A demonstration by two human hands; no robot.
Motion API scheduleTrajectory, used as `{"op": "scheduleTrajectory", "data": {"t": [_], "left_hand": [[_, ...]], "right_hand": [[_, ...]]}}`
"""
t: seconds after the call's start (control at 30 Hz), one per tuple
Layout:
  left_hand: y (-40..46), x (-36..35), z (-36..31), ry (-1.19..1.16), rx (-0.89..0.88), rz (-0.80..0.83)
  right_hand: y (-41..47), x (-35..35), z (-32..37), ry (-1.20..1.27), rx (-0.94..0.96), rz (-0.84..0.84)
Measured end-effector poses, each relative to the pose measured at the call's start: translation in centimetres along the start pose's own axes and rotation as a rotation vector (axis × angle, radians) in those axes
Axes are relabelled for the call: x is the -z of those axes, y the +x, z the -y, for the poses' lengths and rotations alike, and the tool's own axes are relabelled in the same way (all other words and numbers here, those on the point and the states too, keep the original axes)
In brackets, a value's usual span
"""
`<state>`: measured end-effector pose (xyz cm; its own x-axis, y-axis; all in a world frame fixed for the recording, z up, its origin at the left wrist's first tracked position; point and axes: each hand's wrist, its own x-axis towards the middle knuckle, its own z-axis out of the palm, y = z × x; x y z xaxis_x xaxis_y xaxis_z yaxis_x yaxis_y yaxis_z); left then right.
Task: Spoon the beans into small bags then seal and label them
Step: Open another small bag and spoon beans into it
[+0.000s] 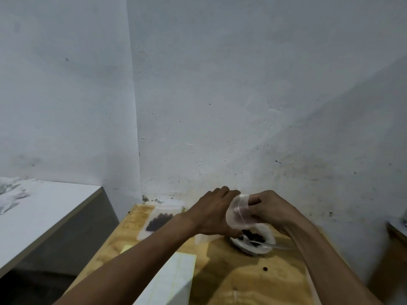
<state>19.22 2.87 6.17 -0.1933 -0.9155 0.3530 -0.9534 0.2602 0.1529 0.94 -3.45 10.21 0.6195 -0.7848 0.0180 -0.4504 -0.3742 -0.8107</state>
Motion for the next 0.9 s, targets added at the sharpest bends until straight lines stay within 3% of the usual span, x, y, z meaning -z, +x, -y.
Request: {"op": "scheduleTrajectory", "data": {"t": [0.13, 0.23, 0.3, 0.4, 0.43, 0.53, 0.63, 0.73, 0.9], "left_hand": [[0.3, -0.5, -0.5, -0.031, 0.08, -0.011], [0.2, -1.1, -0.1, -0.082, 0.224, 0.012], [-0.1, -1.5, 0.5, -0.169, 0.349, 0.078], [-0.4, -2.1, 1.3, -0.422, 0.484, 0.151], [-0.4, -2.4, 1.4, -0.508, 0.515, 0.171], [0.0, -3.6, 1.2, -0.649, 0.593, 0.246], [0.5, -4.7, 0.7, -0.696, 0.63, 0.336], [0.6, -5.4, 0.2, -0.743, 0.645, 0.356], [0.7, -6.1, 0.3, -0.839, 0.714, 0.199]], "right_hand": [[0.1, -0.2, -0.9, 0.007, 0.027, 0.002], [0.3, 0.2, -2.9, 0.001, 0.031, -0.281], [0.3, 1.3, -4.9, -0.253, -0.121, -0.427], [-0.8, 2.3, -8.0, -0.512, -0.47, -0.306], [-1.3, 2.3, -8.6, -0.471, -0.523, -0.222], [-2.6, 1.5, -9.2, -0.032, -0.592, -0.075], [-2.9, 1.4, -9.2, 0.061, -0.521, -0.075], [-2.2, 1.6, -9.5, 0.081, -0.369, -0.244], [-1.7, 2.0, -9.7, -0.277, -0.14, -0.472]]}}
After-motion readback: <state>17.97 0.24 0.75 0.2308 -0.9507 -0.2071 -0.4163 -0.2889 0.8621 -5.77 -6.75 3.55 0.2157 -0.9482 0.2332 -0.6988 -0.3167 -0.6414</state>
